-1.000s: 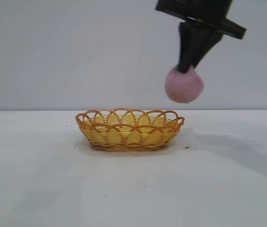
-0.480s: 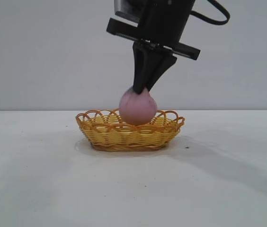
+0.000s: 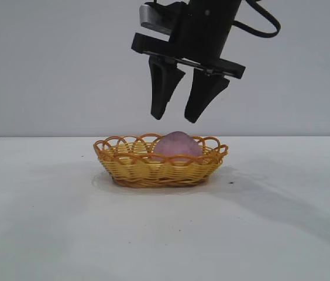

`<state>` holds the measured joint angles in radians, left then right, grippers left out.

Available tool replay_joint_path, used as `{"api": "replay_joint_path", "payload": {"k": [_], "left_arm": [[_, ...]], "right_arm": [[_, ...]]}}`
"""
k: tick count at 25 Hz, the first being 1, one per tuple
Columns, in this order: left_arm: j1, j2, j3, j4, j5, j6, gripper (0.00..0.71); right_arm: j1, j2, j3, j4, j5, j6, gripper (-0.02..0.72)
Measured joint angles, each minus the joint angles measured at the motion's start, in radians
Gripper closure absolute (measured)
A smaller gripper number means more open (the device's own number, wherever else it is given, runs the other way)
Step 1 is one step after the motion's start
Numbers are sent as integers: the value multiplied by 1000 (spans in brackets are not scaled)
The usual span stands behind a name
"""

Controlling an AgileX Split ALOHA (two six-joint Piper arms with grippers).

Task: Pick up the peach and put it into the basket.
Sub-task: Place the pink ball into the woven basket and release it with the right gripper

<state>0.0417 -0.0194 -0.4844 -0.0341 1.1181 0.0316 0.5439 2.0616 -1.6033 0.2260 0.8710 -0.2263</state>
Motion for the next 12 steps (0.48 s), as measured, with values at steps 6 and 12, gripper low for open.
{"api": "replay_joint_path", "payload": {"k": [6,12], "left_arm": [[0,0,0,0,0,0,393],[0,0,0,0,0,0,393]], "right_arm": [[-100,-28,-72,-18,60,2,298],[-263,-31,-82,-33,101,2,298]]}}
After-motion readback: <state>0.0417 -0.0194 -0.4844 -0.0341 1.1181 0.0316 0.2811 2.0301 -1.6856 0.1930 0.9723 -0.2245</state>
